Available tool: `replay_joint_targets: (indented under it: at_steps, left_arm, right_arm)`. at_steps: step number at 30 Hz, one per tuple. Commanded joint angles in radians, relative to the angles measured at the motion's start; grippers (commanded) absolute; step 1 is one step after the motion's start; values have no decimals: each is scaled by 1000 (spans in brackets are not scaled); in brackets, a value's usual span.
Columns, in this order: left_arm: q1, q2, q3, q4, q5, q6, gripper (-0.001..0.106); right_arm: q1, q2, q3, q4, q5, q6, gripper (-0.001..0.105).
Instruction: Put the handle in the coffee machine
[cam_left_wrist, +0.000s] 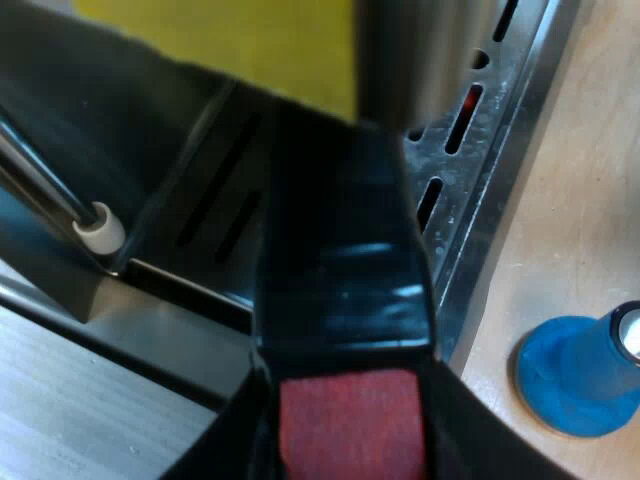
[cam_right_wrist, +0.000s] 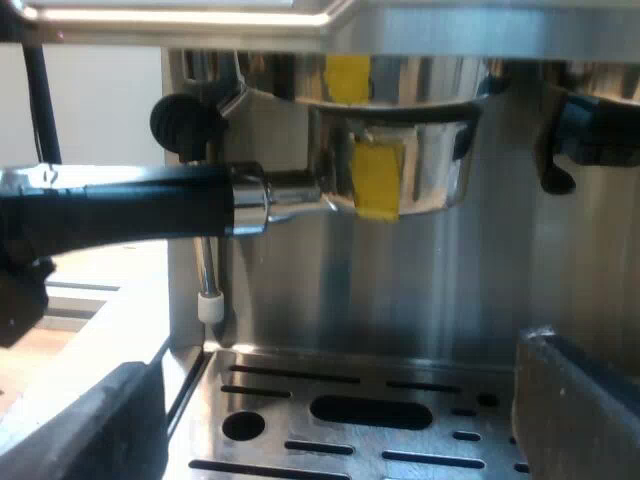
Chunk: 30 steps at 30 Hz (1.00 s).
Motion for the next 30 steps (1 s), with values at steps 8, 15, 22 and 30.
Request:
replay_joint_targets:
  at_steps: [8,15,22,30]
  left_arm:
    - [28,-12,-10,-22,61,-19,0]
    - [30,-12,-10,-4,58,13,0]
    - [31,-15,-10,-4,64,19,0]
    - [34,-45,-10,-4,85,10,0]
  right_arm:
    - [1,-7,-2,1,-1,-16,72]
    - [1,-7,-2,1,-1,-16,72]
    - [1,-7,-2,1,-1,-16,72]
    - [1,-7,-2,1,-1,-16,72]
